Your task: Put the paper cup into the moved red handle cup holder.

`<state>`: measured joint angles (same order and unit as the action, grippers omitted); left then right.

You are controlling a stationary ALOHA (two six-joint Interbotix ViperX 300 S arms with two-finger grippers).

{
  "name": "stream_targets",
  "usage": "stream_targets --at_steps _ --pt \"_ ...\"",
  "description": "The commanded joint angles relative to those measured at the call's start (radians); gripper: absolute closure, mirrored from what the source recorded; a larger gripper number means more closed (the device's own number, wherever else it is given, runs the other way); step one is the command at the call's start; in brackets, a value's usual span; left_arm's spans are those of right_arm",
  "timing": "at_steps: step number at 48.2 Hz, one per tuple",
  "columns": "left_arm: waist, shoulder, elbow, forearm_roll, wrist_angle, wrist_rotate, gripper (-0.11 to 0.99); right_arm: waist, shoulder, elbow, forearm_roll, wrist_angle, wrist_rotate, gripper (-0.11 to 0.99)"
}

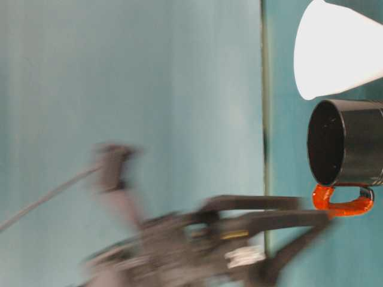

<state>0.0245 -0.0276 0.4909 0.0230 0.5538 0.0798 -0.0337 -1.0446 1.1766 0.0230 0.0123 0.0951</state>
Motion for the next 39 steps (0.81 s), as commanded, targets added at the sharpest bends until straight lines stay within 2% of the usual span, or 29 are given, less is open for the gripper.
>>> stream_targets --at_steps 1,5,14,18,22,30,31,35,39 --pt "-0.012 -0.095 0.009 0.003 0.006 0.006 -0.01 -0.008 0.008 -0.018 0.005 0.015 0.015 0.99" --pt "-0.017 -0.150 0.038 0.003 0.008 0.015 -0.01 -0.015 0.008 -0.025 0.009 0.048 0.038 0.99" --pt "-0.021 -0.225 0.103 0.003 0.009 0.011 -0.01 -0.041 0.008 -0.049 0.009 0.132 0.124 0.99" --pt "-0.023 -0.253 0.124 0.003 0.011 0.006 -0.01 -0.048 0.009 -0.069 0.003 0.170 0.150 0.99" --pt "-0.025 -0.275 0.138 0.003 0.009 0.005 -0.01 -0.057 0.021 -0.097 0.003 0.250 0.152 0.99" --pt "-0.025 -0.301 0.150 0.000 0.011 0.005 -0.01 -0.057 0.057 -0.166 0.003 0.393 0.152 0.96" --pt "-0.025 -0.302 0.150 0.003 0.009 0.005 -0.01 -0.057 0.063 -0.175 0.003 0.407 0.152 0.95" --pt "-0.025 -0.308 0.152 0.003 0.009 0.005 -0.01 -0.058 0.089 -0.212 0.005 0.469 0.160 0.88" --pt "-0.025 -0.310 0.153 0.000 0.011 0.005 -0.01 -0.063 0.120 -0.238 0.009 0.522 0.179 0.75"
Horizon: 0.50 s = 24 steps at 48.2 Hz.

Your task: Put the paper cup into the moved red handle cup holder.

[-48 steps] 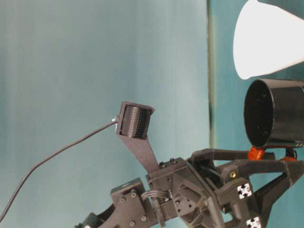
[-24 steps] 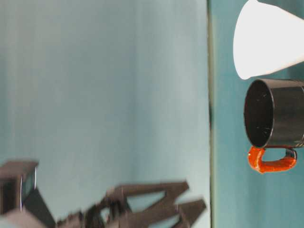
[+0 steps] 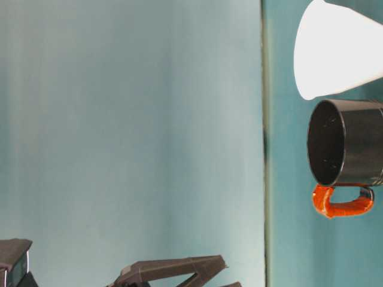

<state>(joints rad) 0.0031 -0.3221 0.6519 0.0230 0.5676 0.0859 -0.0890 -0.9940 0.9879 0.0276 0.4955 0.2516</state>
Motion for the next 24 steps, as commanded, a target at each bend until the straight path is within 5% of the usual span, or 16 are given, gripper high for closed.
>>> stream_targets --at_steps 1,7,14,24 --pt "-0.003 -0.017 -0.006 0.003 -0.003 -0.002 -0.01 -0.008 0.077 -0.054 0.003 0.048 0.029 0.71" --pt "-0.003 -0.018 -0.003 0.003 -0.003 -0.002 -0.01 -0.008 0.124 -0.083 0.003 0.071 0.075 0.36" --pt "-0.003 -0.023 -0.002 0.003 -0.003 -0.002 -0.01 -0.008 0.178 -0.107 0.002 0.067 0.075 -0.02" --pt "-0.002 -0.023 -0.002 0.003 -0.005 -0.002 -0.01 -0.011 0.267 -0.147 0.003 0.078 0.087 -0.07"
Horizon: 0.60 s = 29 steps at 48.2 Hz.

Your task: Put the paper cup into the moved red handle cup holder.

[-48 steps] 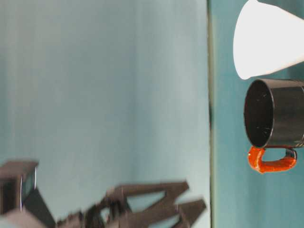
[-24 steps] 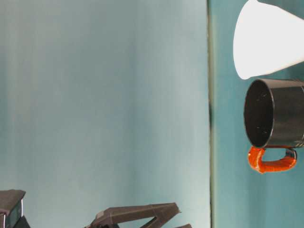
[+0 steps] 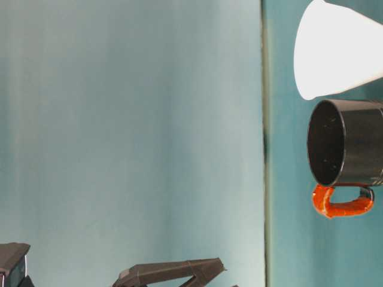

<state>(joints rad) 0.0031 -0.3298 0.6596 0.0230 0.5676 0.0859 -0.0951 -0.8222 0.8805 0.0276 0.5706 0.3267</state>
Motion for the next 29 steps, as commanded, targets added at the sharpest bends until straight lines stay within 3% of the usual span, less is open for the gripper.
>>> stream_targets --at_steps 1,16,29 --pt "-0.003 -0.015 -0.009 0.003 -0.005 -0.002 -0.01 -0.006 0.109 -0.044 0.002 0.006 0.015 -0.07" --pt "-0.003 -0.021 -0.003 0.003 -0.005 -0.003 -0.01 -0.012 0.393 -0.169 0.002 0.032 0.026 -0.07" --pt "-0.003 -0.029 0.005 0.003 -0.005 -0.005 -0.01 -0.009 0.626 -0.291 0.005 0.109 0.031 -0.07"
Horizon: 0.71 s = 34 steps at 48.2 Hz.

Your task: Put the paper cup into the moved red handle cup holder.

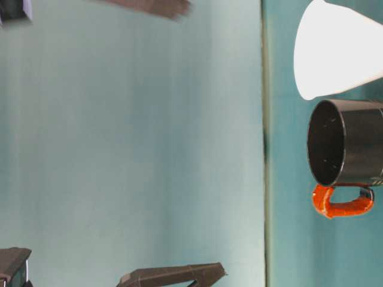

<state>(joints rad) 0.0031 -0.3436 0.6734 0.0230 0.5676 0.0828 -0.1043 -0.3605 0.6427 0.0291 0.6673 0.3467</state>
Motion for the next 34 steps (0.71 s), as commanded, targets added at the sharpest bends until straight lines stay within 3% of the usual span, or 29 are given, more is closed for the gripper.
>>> stream_targets --at_steps 1,16,34 --pt "-0.003 -0.015 -0.011 0.000 -0.003 -0.002 -0.01 0.000 0.175 -0.060 0.003 0.014 0.011 -0.07" --pt "-0.003 -0.015 -0.009 0.003 -0.005 -0.002 -0.01 -0.002 0.287 -0.057 0.003 0.006 0.011 -0.07" --pt "-0.003 -0.014 -0.011 0.003 -0.005 -0.002 -0.01 -0.003 0.403 -0.049 0.003 -0.067 0.011 -0.06"
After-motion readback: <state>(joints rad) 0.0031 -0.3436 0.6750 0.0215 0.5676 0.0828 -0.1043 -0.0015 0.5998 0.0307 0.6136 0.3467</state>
